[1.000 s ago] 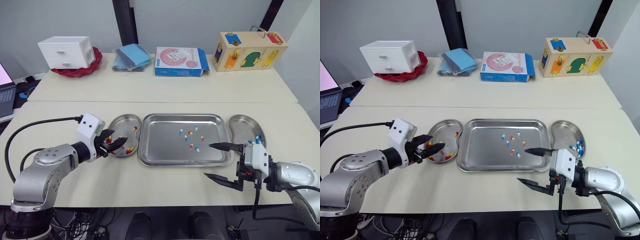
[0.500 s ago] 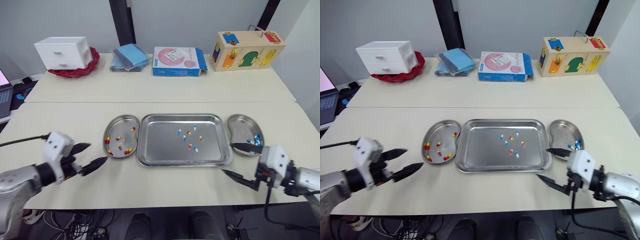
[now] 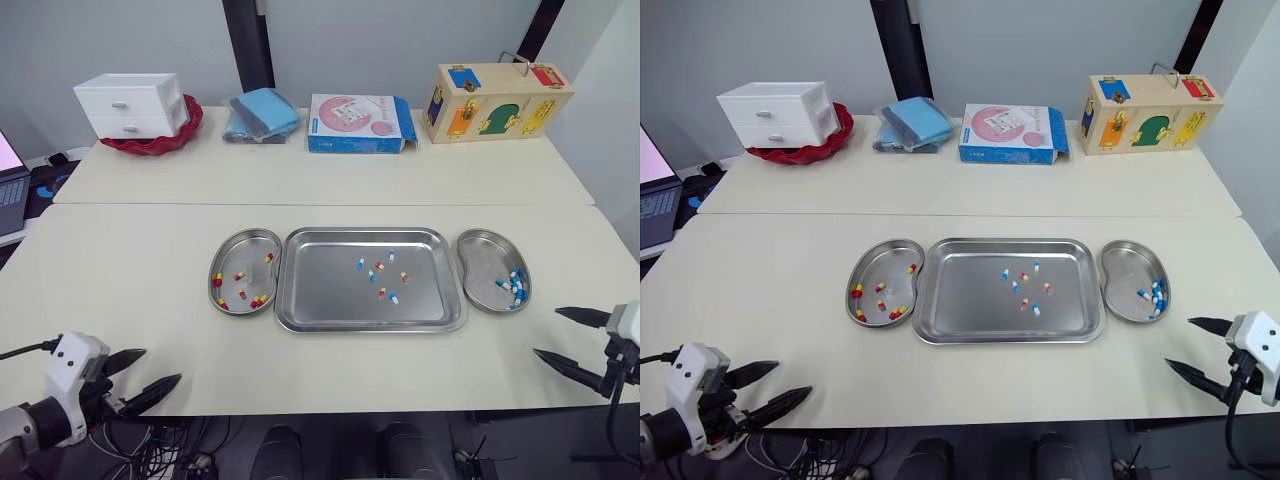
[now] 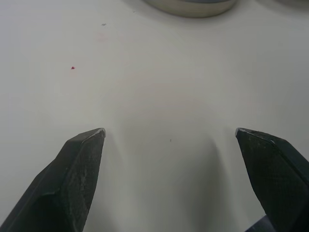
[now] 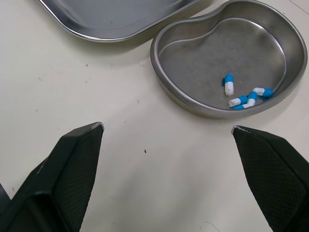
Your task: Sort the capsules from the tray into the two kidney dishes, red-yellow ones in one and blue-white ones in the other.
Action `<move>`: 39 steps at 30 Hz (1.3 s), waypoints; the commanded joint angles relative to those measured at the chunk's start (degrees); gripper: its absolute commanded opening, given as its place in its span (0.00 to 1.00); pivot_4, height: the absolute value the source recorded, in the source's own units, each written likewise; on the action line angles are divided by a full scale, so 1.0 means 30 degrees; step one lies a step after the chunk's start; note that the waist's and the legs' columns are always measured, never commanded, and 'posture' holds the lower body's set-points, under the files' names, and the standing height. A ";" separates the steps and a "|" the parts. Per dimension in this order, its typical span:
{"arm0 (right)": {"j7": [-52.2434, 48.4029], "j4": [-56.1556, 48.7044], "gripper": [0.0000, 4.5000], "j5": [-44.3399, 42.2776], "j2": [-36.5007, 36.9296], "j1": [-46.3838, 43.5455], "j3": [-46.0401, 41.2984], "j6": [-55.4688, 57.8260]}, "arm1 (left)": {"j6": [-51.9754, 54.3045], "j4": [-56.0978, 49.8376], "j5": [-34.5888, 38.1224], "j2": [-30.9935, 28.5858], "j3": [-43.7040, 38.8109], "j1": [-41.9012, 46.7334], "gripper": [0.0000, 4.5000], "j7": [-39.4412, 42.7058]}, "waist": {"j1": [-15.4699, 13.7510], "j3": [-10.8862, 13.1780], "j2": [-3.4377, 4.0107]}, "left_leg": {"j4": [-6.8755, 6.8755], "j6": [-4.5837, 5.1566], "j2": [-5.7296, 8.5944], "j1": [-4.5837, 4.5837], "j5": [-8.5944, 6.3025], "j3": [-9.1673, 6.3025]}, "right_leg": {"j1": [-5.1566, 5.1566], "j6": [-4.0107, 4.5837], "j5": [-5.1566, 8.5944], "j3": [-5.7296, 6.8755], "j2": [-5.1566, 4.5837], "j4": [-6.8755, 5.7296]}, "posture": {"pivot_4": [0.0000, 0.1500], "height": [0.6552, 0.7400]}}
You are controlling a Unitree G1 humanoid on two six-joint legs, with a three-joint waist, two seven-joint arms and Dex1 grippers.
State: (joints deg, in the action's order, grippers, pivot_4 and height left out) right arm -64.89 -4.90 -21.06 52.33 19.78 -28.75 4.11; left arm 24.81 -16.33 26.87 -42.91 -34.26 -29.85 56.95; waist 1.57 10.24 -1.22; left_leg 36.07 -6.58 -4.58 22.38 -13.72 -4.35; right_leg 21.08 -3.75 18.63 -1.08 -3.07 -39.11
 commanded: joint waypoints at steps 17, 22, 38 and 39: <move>0.0253 -0.4554 1.00 0.0001 -0.1447 0.4647 -0.2001 0.0528 | -0.1651 -0.5125 0.2670 0.2184 0.5731 0.4138 0.99 0.0690 | -0.0031 -0.0038 0.0081 | 0.0001 -0.0001 0.0001 0.0000 0.0001 0.0006 | -0.0014 -0.0014 -0.0007 -0.0012 0.0005 0.0014 | 1.00 0.62; 0.0949 -0.7659 1.00 -0.0896 -0.2123 0.5641 -0.2134 0.2318 | -0.3080 -0.3758 0.2136 0.2586 0.6188 0.4403 0.99 0.0804 | 0.0042 -0.0056 0.0109 | 0.0005 -0.0001 0.0002 -0.0014 0.0000 0.0007 | -0.0027 -0.0018 -0.0009 -0.0020 0.0004 0.0014 | 1.00 0.62; 0.9504 -1.1310 1.00 -0.2138 -0.2089 -0.8619 0.8522 1.2840 | -0.6882 -0.2029 0.1045 0.3467 0.7665 0.3987 0.99 0.1429 | -0.0084 -0.0067 0.0069 | 0.0010 -0.0002 0.0003 0.0031 0.0002 -0.0003 | 0.0010 -0.0014 -0.0024 -0.0009 0.0005 0.0024 | 1.00 0.62; 0.9525 -1.0923 1.00 -0.1822 -0.2095 -0.9269 0.9148 1.2915 | -0.6957 -0.2017 0.1014 0.3496 0.7743 0.3988 0.99 0.1374 | -0.0088 -0.0067 0.0068 | 0.0011 -0.0002 0.0004 0.0046 0.0002 -0.0002 | 0.0015 -0.0016 -0.0026 -0.0004 0.0003 0.0024 | 1.00 0.62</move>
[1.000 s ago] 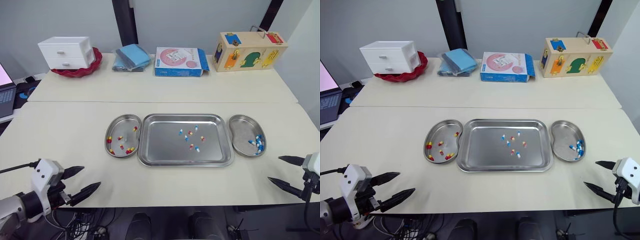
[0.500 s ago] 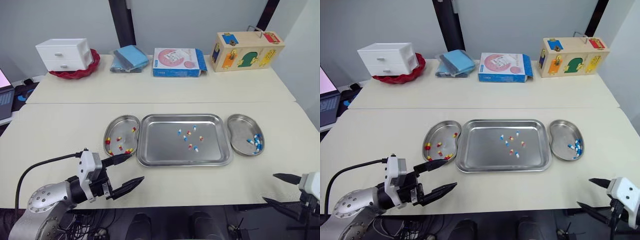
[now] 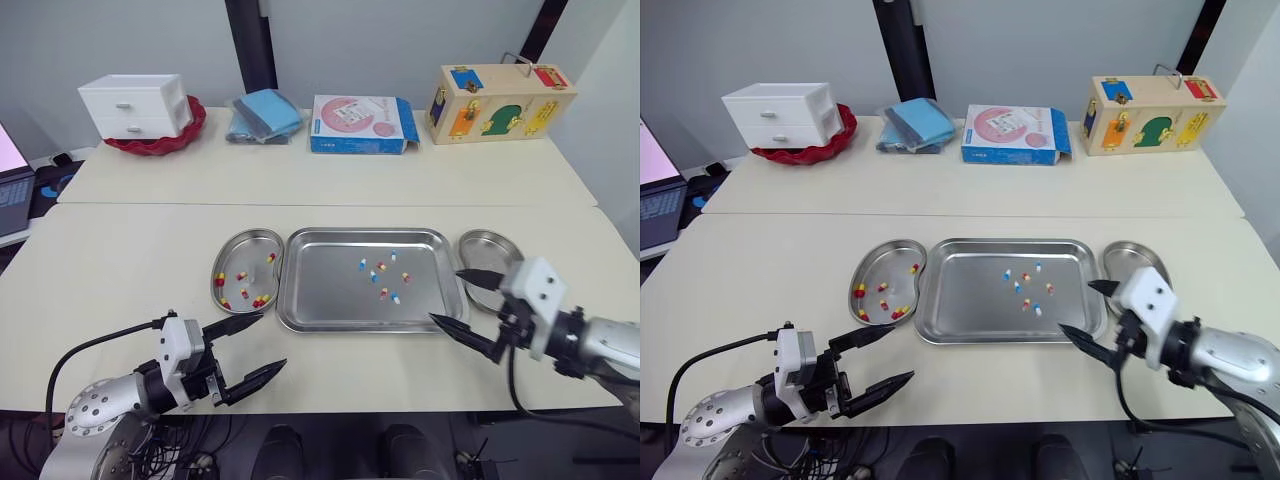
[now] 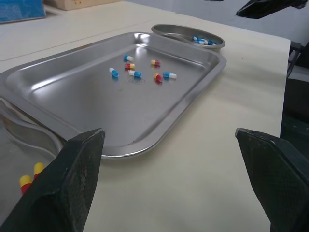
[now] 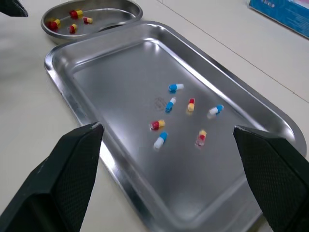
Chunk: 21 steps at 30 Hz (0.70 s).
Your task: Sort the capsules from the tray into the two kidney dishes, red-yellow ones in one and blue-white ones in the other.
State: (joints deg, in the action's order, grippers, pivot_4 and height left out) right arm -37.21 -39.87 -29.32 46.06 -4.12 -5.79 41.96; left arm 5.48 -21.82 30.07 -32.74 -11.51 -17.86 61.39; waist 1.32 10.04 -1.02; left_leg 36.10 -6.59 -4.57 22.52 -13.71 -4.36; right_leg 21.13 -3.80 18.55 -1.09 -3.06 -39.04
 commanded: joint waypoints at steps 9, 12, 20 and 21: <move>-0.0901 0.8047 0.89 0.5067 -0.2699 -0.9535 0.8110 -0.0413 | -0.1297 0.0290 -0.0317 0.0658 0.0903 0.0268 1.00 -0.0387 | 0.0170 0.0026 0.0049 | -0.0010 0.0013 -0.0005 0.0023 0.0006 -0.0027 | 0.0054 0.0007 -0.0017 0.0025 0.0010 -0.0021 | 1.00 0.62; -0.1395 1.1046 0.89 0.6244 -0.4157 -1.1946 0.9468 -0.0839 | -0.1656 0.0698 -0.0469 0.0771 0.1092 0.0326 1.00 -0.0360 | 0.0172 0.0031 0.0058 | -0.0009 0.0014 -0.0003 0.0079 0.0005 -0.0030 | 0.0102 0.0007 -0.0017 0.0026 0.0008 -0.0021 | 1.00 0.62; -0.2832 1.6204 0.89 0.7928 -0.6456 -1.4734 1.0748 -0.1691 | -0.2162 0.1310 -0.0582 0.0739 0.1327 0.0556 1.00 -0.0377 | 0.0099 0.0033 0.0062 | -0.0010 0.0013 -0.0004 0.0092 0.0005 -0.0038 | 0.0108 0.0008 -0.0019 0.0049 0.0006 -0.0024 | 1.00 0.62; -0.2991 1.6556 0.89 0.8054 -0.6639 -1.4834 1.0765 -0.1723 | -0.2225 0.1354 -0.0615 0.0751 0.1331 0.0539 1.00 -0.0382 | 0.0105 0.0034 0.0063 | -0.0010 0.0013 -0.0004 0.0092 0.0005 -0.0038 | 0.0109 0.0008 -0.0019 0.0049 0.0005 -0.0025 | 1.00 0.62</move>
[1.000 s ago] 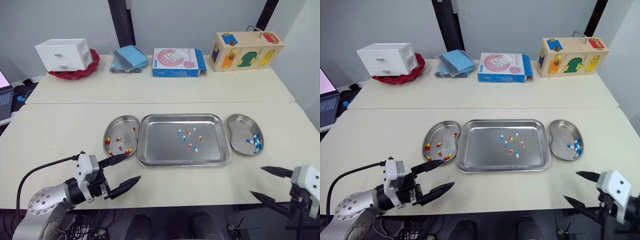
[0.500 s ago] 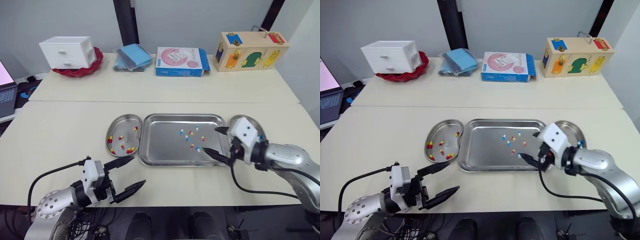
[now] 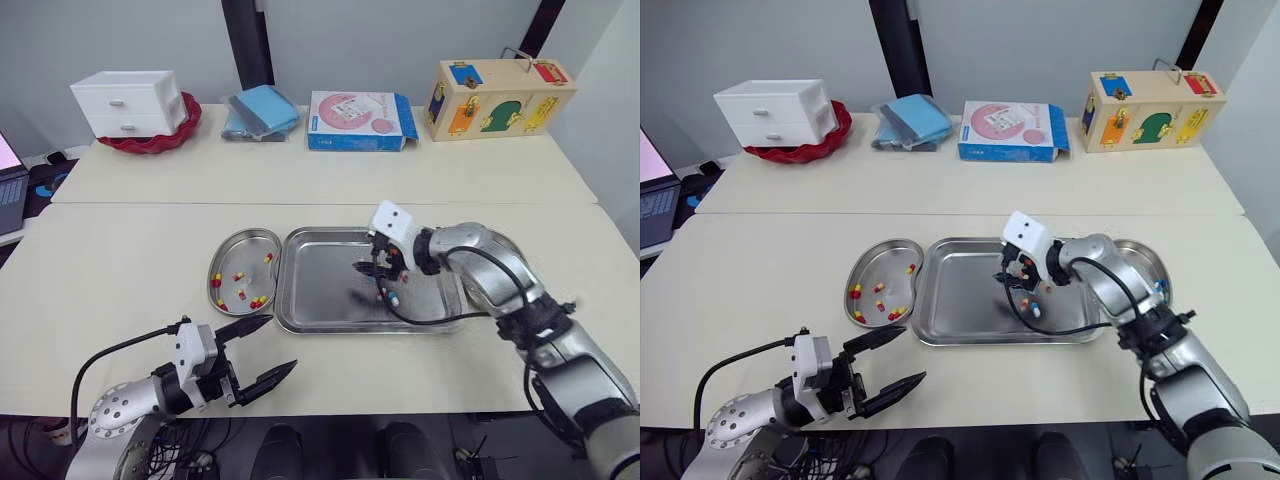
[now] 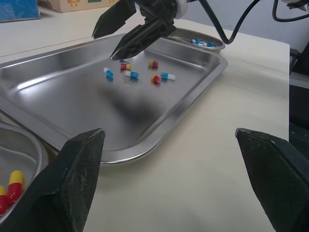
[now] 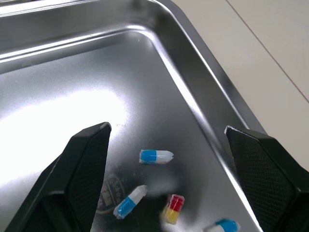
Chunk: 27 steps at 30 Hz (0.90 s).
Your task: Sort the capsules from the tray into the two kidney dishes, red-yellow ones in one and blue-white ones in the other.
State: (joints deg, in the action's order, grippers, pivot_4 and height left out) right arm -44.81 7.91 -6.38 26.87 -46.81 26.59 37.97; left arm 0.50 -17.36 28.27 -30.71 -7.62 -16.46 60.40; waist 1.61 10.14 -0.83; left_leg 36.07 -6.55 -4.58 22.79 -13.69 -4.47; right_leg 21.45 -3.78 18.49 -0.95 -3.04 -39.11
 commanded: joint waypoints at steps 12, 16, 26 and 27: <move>-0.1344 0.2880 0.89 0.1648 -0.1510 -0.0788 -0.0080 -0.0850 | -0.0879 -0.0296 -0.0156 0.0096 0.0280 -0.0335 1.00 -0.0333 | 0.0050 0.0005 0.0009 | -0.0001 0.0000 0.0000 -0.0003 0.0000 0.0000 | 0.0013 0.0000 0.0000 -0.0004 0.0002 -0.0021 | 1.00 0.62; -0.1763 0.3303 0.81 0.1951 -0.1560 -0.0864 -0.0074 -0.0755 | -0.0884 -0.0381 -0.0185 0.0069 0.0364 -0.0385 1.00 -0.0407 | 0.0050 0.0005 0.0009 | -0.0001 0.0000 0.0000 -0.0004 0.0000 0.0000 | 0.0012 0.0000 0.0000 -0.0006 0.0001 -0.0021 | 1.00 0.62; -0.2684 0.3752 0.20 0.1978 -0.1653 -0.0753 -0.0356 -0.0655 | -0.0686 -0.0670 -0.0244 0.0030 0.0556 -0.0351 1.00 -0.0678 | 0.0053 0.0003 0.0010 | -0.0001 0.0001 0.0000 -0.0012 -0.0001 0.0000 | 0.0005 0.0000 0.0000 -0.0007 0.0002 -0.0022 | 1.00 0.62; -0.2712 0.3658 0.16 0.1975 -0.1702 -0.0732 -0.0378 -0.0806 | -0.0669 -0.0665 -0.0247 0.0020 0.0572 -0.0323 1.00 -0.0702 | 0.0054 0.0003 0.0010 | -0.0001 0.0001 0.0000 -0.0013 -0.0001 0.0001 | 0.0005 0.0000 0.0000 -0.0007 0.0002 -0.0022 | 1.00 0.62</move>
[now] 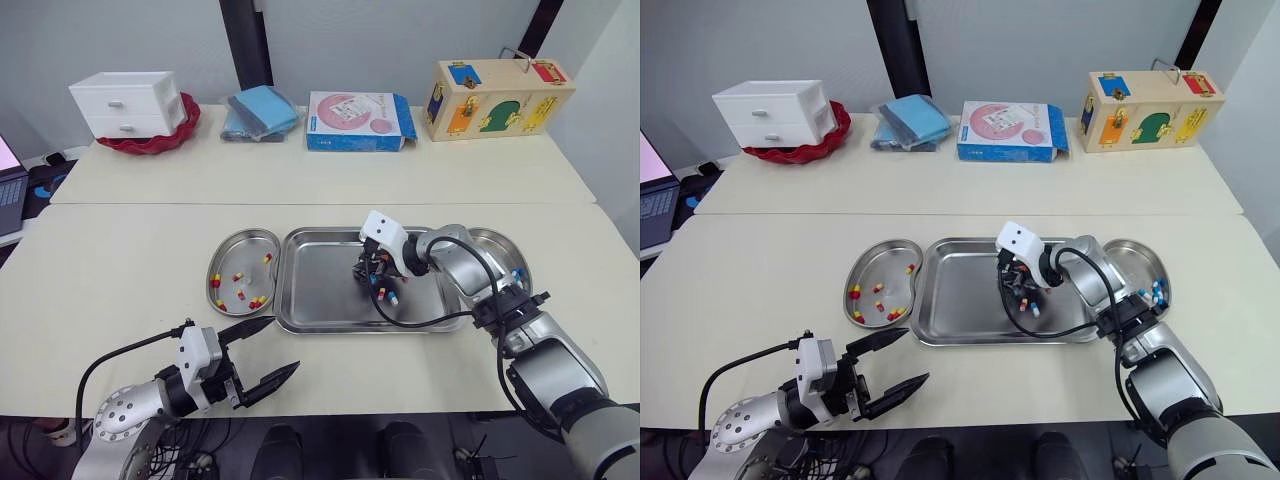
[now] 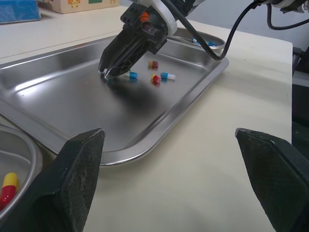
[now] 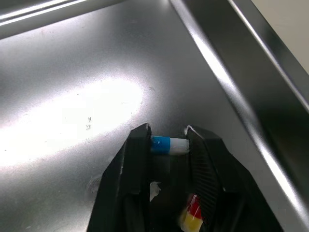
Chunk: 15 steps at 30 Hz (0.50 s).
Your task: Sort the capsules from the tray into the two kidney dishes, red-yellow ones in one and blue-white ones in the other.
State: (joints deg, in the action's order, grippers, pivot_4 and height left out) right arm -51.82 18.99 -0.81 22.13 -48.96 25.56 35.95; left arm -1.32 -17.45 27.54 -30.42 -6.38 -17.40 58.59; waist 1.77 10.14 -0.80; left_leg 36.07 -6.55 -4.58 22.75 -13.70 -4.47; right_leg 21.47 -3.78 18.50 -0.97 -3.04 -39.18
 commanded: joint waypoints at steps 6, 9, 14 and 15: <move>-0.0408 -0.1084 0.16 -0.0106 -0.0297 -0.0054 -0.0520 -0.0519 | 0.0196 -0.0796 0.0152 -0.0204 0.0230 0.0278 1.00 -0.0324 | 0.0000 0.0004 0.0005 | 0.0000 0.0000 0.0000 0.0004 0.0000 -0.0001 | 0.0004 0.0000 0.0000 0.0002 0.0000 0.0000 | 1.00 0.62; -0.0474 -0.3069 0.16 -0.0449 0.0291 0.0386 -0.1058 0.0011 | 0.0441 -0.0922 0.0305 -0.0303 0.0262 0.0438 1.00 -0.0251 | -0.0035 0.0013 0.0019 | 0.0000 0.0000 0.0000 0.0015 0.0000 -0.0001 | 0.0013 -0.0001 0.0000 0.0002 0.0000 0.0001 | 1.00 0.62; -0.0150 -0.9563 0.16 -0.1893 0.2461 0.2698 -0.3801 0.2719 | 0.0385 -0.1115 0.0958 -0.0154 0.0403 0.0784 1.00 0.0175 | -0.0183 0.0027 0.0034 | 0.0000 -0.0002 0.0000 0.0038 0.0000 -0.0003 | 0.0020 -0.0001 0.0000 0.0012 -0.0002 0.0013 | 1.00 0.62; 0.0070 -1.0560 0.16 -0.2161 0.2782 0.3122 -0.4374 0.3259 | 0.0326 -0.1111 0.1035 -0.0130 0.0424 0.0834 1.00 0.0223 | -0.0228 0.0031 0.0040 | -0.0001 -0.0001 0.0001 0.0048 0.0000 -0.0009 | 0.0018 -0.0001 0.0000 0.0018 -0.0005 0.0027 | 1.00 0.62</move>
State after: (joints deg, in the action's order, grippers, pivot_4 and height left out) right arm -52.36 -6.48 -5.64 29.20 -39.82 16.75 43.22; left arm 0.03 -18.71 29.24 -30.78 -4.90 -15.14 58.55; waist 1.09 10.24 -0.68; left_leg 36.07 -6.55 -4.58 22.90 -13.70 -4.49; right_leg 21.51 -3.78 18.50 -0.92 -3.05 -39.08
